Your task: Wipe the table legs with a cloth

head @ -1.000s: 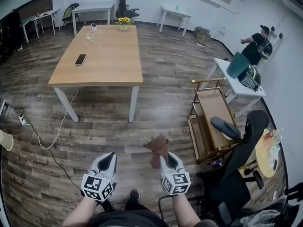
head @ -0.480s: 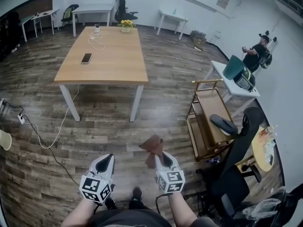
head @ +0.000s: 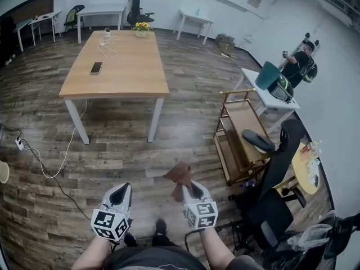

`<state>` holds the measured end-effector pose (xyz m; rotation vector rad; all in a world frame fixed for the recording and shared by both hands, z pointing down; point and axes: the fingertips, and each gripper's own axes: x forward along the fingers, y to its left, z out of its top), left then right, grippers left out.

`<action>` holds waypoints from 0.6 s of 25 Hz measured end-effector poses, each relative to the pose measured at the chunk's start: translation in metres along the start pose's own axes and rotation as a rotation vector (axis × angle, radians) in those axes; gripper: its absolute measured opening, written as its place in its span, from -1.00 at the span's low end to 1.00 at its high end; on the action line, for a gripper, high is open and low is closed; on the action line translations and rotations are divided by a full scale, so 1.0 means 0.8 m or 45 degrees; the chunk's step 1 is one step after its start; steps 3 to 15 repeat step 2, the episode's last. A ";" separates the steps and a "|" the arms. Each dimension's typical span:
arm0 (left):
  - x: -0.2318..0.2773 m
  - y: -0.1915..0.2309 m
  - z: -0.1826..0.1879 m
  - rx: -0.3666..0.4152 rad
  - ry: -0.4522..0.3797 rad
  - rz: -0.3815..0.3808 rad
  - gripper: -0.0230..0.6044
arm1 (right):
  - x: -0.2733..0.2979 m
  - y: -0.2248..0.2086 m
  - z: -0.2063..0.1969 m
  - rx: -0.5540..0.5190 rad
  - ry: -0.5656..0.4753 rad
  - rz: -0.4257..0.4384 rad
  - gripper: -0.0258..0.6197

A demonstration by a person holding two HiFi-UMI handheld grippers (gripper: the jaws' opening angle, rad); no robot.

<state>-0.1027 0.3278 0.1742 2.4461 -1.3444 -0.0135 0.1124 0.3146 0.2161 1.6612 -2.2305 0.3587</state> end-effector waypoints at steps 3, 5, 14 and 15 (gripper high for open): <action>-0.003 -0.001 -0.006 0.000 0.016 -0.006 -0.87 | -0.002 0.001 -0.001 -0.001 0.005 -0.002 -0.73; -0.003 -0.001 -0.006 0.000 0.016 -0.006 -0.87 | -0.002 0.001 -0.001 -0.001 0.005 -0.002 -0.73; -0.003 -0.001 -0.006 0.000 0.016 -0.006 -0.87 | -0.002 0.001 -0.001 -0.001 0.005 -0.002 -0.73; -0.003 -0.001 -0.006 0.000 0.016 -0.006 -0.87 | -0.002 0.001 -0.001 -0.001 0.005 -0.002 -0.73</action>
